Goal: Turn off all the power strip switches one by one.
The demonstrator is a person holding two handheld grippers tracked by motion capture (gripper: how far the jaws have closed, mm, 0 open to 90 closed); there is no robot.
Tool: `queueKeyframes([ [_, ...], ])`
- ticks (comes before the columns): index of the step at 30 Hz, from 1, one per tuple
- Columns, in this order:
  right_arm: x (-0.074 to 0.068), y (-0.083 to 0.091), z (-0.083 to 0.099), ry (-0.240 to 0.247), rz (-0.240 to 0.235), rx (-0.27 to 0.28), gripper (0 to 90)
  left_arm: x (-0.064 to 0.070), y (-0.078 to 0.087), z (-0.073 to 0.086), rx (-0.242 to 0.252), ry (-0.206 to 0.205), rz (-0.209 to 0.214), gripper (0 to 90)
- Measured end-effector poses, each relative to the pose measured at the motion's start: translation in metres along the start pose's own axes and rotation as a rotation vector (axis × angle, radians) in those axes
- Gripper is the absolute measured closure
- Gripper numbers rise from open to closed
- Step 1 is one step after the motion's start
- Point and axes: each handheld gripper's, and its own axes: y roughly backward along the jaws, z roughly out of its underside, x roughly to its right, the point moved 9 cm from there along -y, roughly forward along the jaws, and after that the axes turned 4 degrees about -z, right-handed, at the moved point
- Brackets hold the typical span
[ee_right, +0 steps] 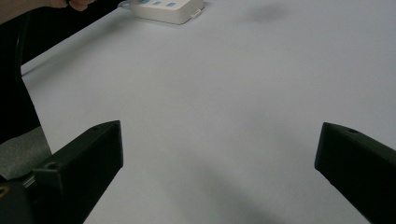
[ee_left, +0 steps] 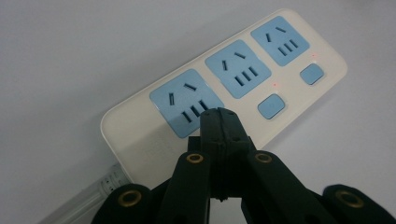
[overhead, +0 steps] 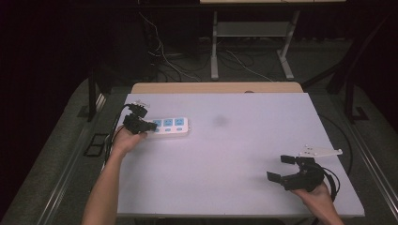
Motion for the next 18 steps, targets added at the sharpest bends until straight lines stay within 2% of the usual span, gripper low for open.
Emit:
queueKeyframes([
  [3, 0.000, 0.000, 0.000, -0.002, 0.001, 0.000, 0.9, 0.001, 0.003, -0.003, 0.013, 0.004, 0.013, 89.6],
  [11, 0.001, 0.001, 0.000, -0.004, 0.001, 0.001, 0.9, 0.008, 0.010, -0.013, 0.038, -0.017, 0.025, 89.5],
  [14, 0.001, 0.001, 0.000, -0.003, 0.001, 0.001, 0.9, 0.011, 0.013, -0.017, 0.047, -0.027, 0.037, 89.5],
  [18, 0.001, 0.001, -0.001, -0.004, 0.002, 0.003, 0.9, 0.016, 0.017, -0.022, 0.049, -0.053, 0.033, 89.5],
])
